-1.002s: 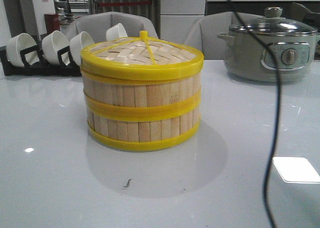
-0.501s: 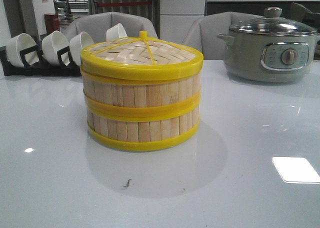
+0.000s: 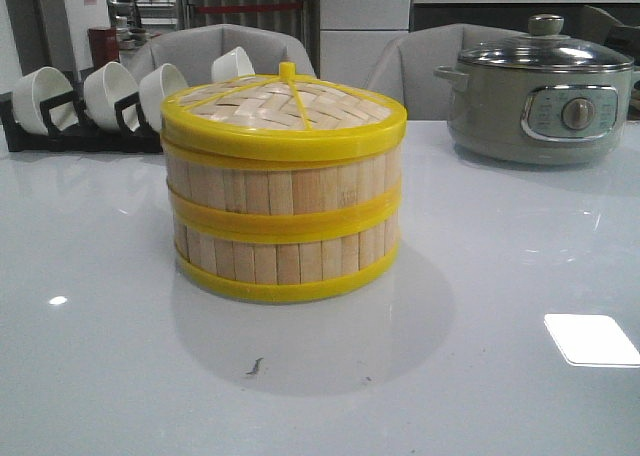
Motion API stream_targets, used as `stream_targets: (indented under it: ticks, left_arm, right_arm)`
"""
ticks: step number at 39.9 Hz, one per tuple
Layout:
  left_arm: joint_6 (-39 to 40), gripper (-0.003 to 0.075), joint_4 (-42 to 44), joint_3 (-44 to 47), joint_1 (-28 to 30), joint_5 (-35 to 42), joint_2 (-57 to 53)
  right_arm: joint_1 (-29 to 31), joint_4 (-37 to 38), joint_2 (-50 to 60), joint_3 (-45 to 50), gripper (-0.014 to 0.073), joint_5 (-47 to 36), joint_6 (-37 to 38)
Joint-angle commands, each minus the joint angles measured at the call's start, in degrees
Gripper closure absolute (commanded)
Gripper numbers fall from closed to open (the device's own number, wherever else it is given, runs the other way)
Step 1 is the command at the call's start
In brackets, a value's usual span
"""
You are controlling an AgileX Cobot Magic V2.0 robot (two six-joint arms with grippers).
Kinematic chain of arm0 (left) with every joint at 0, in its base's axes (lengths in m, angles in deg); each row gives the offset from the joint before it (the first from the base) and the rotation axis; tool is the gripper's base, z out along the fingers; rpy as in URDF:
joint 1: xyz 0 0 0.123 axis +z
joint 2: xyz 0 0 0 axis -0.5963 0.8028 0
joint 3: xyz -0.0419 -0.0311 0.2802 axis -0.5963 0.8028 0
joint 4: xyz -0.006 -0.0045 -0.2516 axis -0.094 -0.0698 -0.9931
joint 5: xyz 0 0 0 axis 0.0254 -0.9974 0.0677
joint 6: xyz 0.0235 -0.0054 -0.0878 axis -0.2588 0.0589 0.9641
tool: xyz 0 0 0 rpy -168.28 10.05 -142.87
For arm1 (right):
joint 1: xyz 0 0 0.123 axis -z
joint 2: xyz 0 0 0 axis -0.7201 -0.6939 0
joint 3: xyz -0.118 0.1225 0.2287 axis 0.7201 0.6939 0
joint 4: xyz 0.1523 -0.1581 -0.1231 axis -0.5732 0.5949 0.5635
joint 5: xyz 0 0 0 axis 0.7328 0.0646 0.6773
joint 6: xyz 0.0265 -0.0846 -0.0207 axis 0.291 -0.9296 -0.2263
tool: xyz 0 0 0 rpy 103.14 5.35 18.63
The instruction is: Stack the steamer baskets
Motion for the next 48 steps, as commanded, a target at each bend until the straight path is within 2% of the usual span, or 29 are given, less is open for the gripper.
stream_targets:
  ticks: [1, 3, 6, 7, 9, 13, 48]
  left_arm:
    - [0.5, 0.0625, 0.4, -1.6, 0.2, 4.4, 0.0]
    - [0.5, 0.0625, 0.4, -1.6, 0.2, 4.4, 0.0]
    - [0.5, 0.0625, 0.4, -1.6, 0.2, 4.4, 0.0]
    - [0.5, 0.0625, 0.4, -1.6, 0.2, 4.4, 0.0]
    - [0.5, 0.0625, 0.4, -1.6, 0.2, 4.4, 0.0]
    - [0.5, 0.0625, 0.4, -1.6, 0.2, 4.4, 0.0]
    - [0.5, 0.0625, 0.4, -1.6, 0.2, 4.4, 0.0]
  right_arm:
    - [0.5, -0.1, 0.7, 0.8, 0.0261, -7.5, -0.6]
    - [0.5, -0.1, 0.7, 1.5, 0.0346, -7.6, -0.6]
    - [0.5, -0.1, 0.7, 1.6, 0.0573, -7.4, -0.6]
    - [0.5, -0.1, 0.7, 1.6, 0.0589, -7.7, -0.6]
    - [0.5, -0.1, 0.7, 1.6, 0.0546, -8.2, -0.6]
    - [0.5, -0.1, 0.7, 1.6, 0.0571, -7.9, -0.6]
    - [0.5, -0.1, 0.7, 1.6, 0.0571, -7.3, -0.6]
